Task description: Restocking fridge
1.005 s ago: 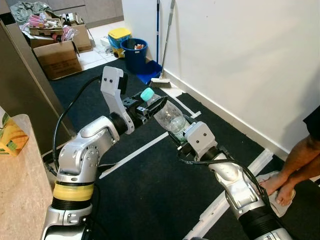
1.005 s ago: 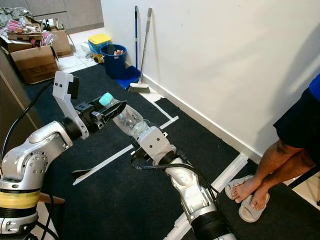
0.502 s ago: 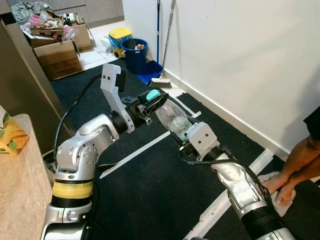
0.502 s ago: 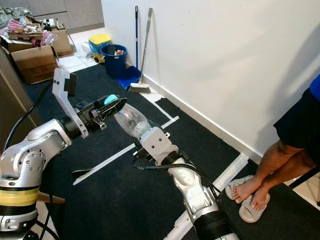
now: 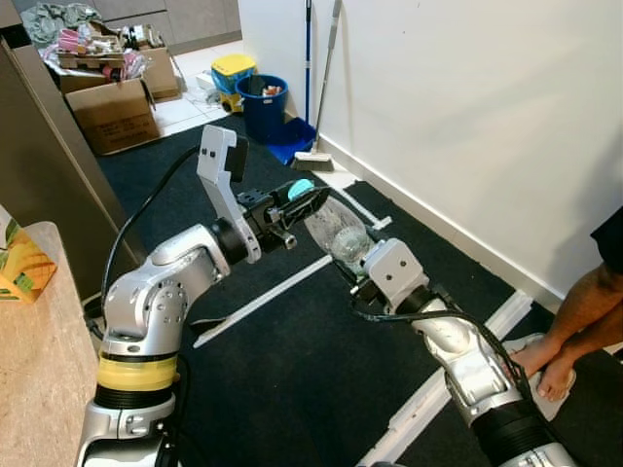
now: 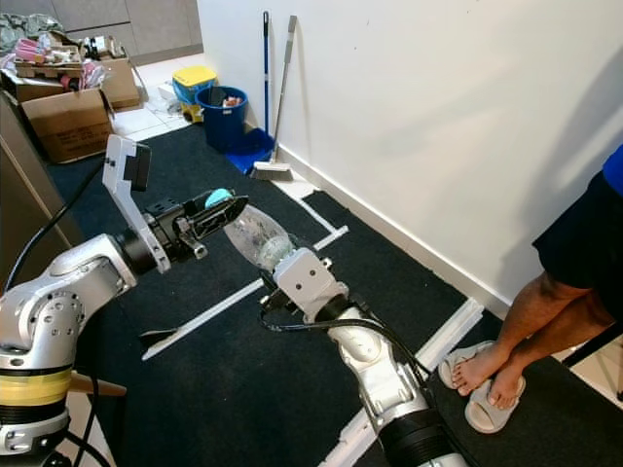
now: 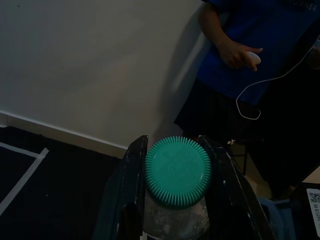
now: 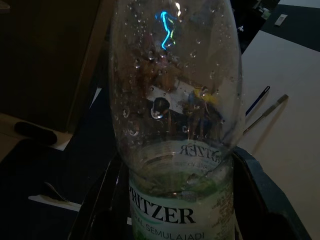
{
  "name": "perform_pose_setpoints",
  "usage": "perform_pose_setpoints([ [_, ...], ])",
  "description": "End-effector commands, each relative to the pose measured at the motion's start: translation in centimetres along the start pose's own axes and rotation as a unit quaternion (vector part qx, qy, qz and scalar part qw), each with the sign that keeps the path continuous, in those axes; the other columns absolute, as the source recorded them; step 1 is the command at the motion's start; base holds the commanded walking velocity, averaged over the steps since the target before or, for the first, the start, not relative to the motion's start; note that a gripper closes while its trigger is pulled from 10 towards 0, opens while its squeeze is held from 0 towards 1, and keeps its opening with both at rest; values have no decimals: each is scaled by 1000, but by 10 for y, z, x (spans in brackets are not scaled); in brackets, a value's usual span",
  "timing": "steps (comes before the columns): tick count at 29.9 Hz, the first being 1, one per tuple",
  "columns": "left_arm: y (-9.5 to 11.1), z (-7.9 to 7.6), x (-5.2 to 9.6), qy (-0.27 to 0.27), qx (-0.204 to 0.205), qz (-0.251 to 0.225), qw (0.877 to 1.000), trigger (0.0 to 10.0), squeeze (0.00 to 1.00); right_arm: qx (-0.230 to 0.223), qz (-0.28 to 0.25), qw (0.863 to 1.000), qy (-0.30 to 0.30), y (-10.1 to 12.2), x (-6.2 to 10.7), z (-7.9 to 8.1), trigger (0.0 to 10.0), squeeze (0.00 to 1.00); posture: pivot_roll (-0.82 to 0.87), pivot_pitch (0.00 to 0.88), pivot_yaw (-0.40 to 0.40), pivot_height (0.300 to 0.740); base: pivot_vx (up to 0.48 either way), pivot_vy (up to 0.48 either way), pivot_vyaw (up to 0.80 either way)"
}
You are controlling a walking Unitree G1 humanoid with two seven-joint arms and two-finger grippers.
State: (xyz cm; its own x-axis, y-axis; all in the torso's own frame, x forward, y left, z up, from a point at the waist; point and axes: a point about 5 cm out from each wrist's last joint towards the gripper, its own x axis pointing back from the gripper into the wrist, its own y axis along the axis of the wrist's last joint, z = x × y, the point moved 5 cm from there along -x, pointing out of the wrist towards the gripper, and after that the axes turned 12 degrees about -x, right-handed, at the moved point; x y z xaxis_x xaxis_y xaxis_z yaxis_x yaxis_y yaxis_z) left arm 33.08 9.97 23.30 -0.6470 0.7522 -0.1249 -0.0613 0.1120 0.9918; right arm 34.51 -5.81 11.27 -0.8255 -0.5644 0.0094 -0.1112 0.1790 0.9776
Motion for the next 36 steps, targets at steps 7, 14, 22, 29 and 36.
perform_pose_setpoints([
  [7,3,-8,2,2,-55,7,998,10000,0,-22,10,999,-31,-7,0,-10,10000,1000,63,12,-41,740,0,0,0],
  [14,2,-6,0,21,-97,17,995,10000,0,-55,30,997,-52,-16,1,-16,10000,0,62,13,-44,740,0,0,0],
  [22,-21,20,-2,126,-190,77,971,10000,0,-96,124,988,16,-67,24,21,10000,0,56,20,-50,740,0,0,0],
  [29,-34,26,1,160,-200,95,962,10000,0,-89,190,978,8,-107,45,26,10000,0,58,26,-53,740,0,0,0],
  [36,-61,33,10,194,-200,127,952,10000,0,-92,254,960,-73,-148,73,6,10000,0,67,18,-41,740,0,0,0],
])
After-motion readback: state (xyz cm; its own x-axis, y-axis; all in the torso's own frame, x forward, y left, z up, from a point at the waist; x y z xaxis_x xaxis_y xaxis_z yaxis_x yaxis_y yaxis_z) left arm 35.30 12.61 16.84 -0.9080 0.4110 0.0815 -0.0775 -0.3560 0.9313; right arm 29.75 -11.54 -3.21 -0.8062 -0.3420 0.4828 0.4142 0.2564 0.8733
